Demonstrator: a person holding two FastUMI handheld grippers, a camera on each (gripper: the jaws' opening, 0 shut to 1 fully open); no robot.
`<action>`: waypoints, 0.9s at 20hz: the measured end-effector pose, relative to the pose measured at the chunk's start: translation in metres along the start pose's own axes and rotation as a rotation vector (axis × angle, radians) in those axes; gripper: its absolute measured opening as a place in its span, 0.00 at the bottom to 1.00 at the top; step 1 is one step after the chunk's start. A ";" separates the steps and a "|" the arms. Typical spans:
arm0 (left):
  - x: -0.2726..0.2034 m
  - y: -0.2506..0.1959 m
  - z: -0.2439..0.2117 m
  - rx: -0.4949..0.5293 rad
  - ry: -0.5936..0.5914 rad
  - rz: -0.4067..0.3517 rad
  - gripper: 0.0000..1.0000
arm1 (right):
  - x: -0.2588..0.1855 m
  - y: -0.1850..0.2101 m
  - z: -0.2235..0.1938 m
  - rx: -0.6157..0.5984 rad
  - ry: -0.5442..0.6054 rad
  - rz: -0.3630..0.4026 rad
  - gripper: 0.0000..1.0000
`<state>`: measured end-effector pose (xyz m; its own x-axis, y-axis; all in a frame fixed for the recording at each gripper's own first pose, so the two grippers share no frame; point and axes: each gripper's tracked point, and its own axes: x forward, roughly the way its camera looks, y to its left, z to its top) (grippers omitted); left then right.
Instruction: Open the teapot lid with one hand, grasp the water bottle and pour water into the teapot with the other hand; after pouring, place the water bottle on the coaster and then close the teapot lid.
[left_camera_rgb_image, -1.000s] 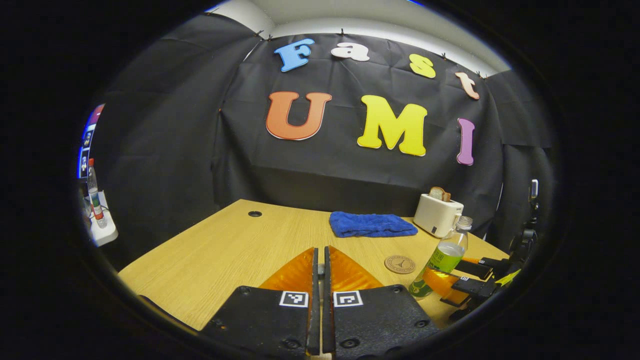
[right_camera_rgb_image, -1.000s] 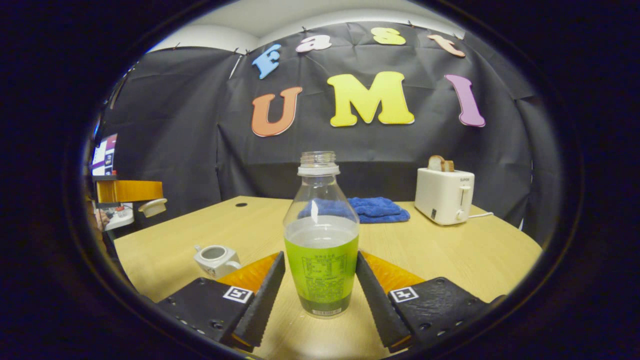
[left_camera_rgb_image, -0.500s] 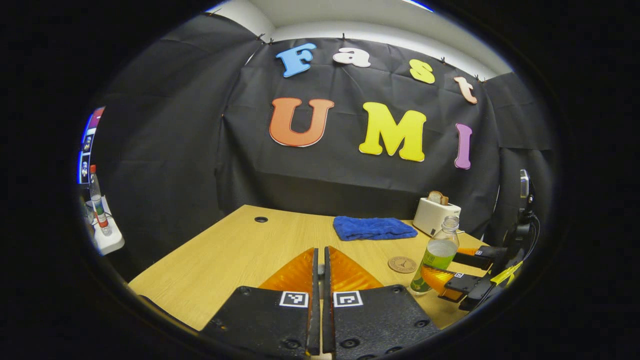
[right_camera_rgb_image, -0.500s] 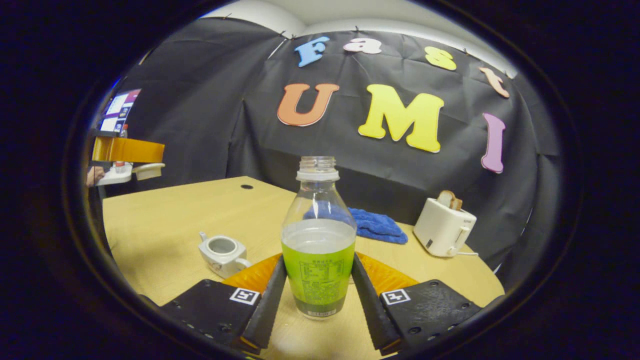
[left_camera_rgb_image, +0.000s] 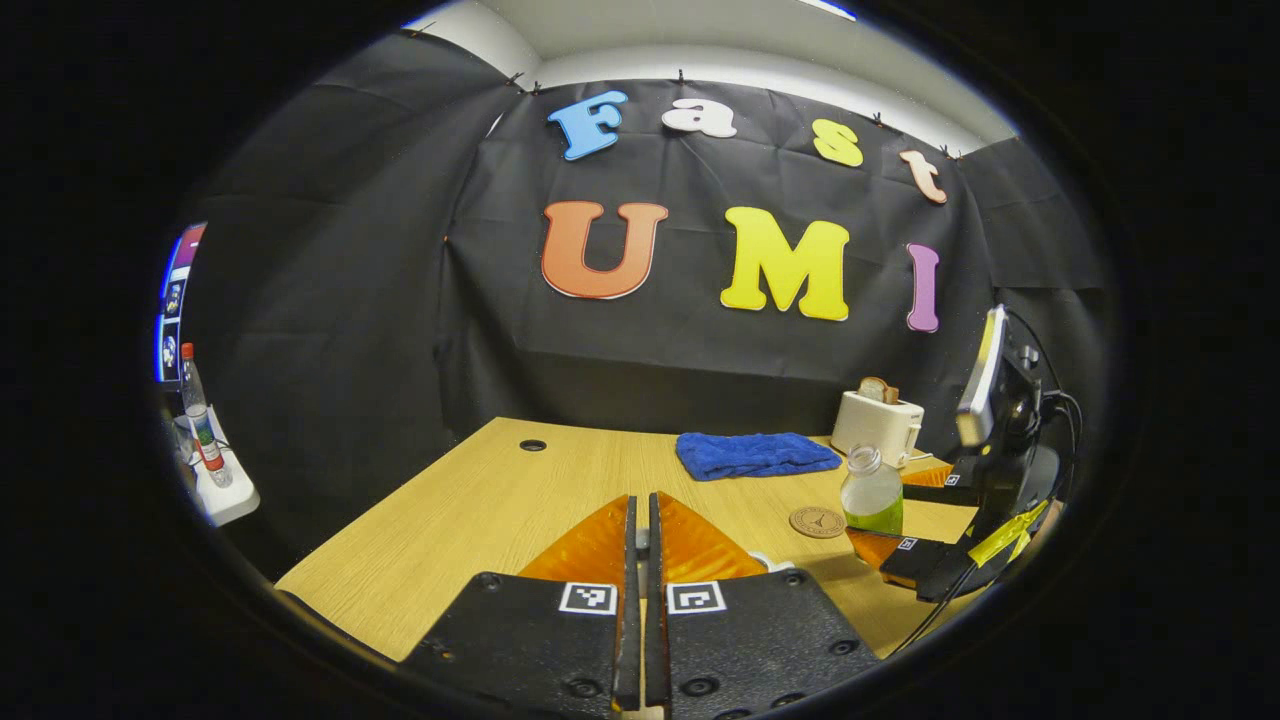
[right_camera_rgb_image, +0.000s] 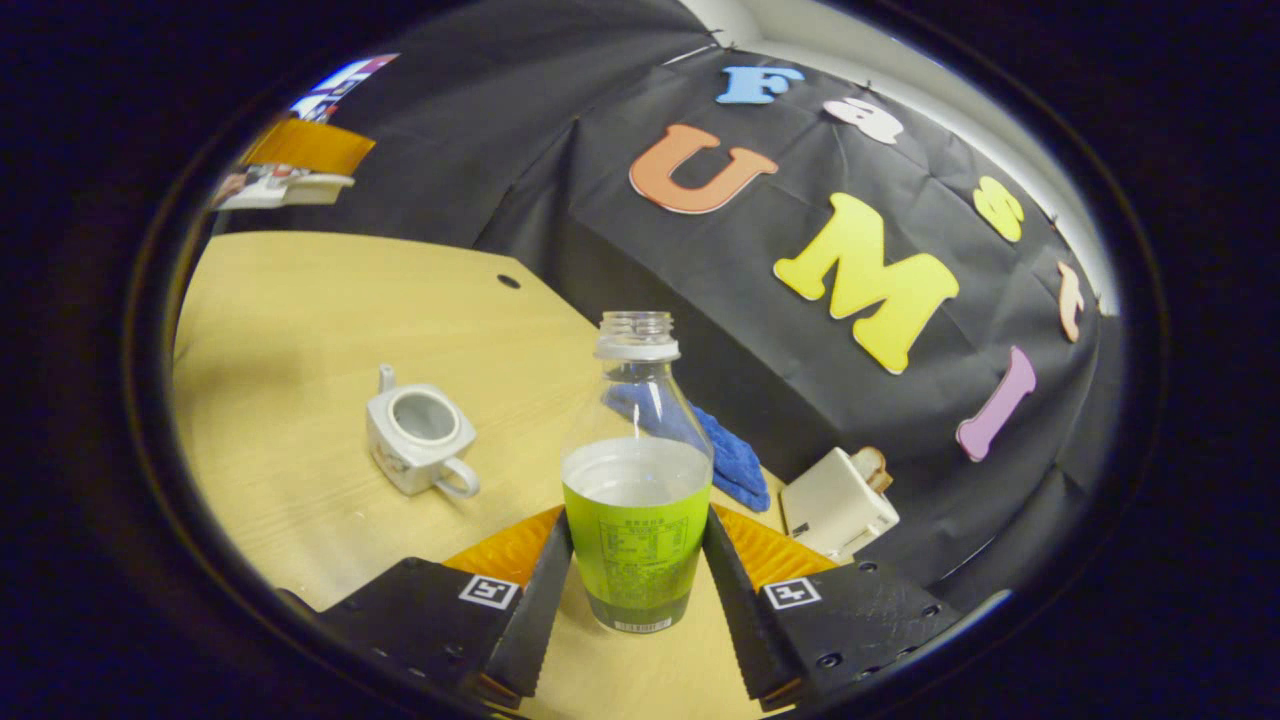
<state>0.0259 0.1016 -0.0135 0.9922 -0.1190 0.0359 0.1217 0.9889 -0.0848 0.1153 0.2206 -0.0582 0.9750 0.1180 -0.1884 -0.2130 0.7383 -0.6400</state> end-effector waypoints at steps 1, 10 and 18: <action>-0.001 0.000 -0.001 0.001 0.003 -0.008 0.04 | 0.002 0.000 -0.002 -0.048 0.004 -0.012 0.74; -0.010 0.012 0.005 -0.021 -0.016 -0.024 0.05 | 0.014 0.017 -0.006 -0.270 0.056 0.020 0.74; -0.014 0.016 0.006 -0.002 -0.026 -0.025 0.04 | 0.020 0.028 0.001 -0.552 0.055 -0.019 0.75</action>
<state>0.0134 0.1195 -0.0090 0.9879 -0.1412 0.0644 0.1464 0.9855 -0.0853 0.1288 0.2446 -0.0792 0.9774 0.0622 -0.2020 -0.2113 0.2804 -0.9363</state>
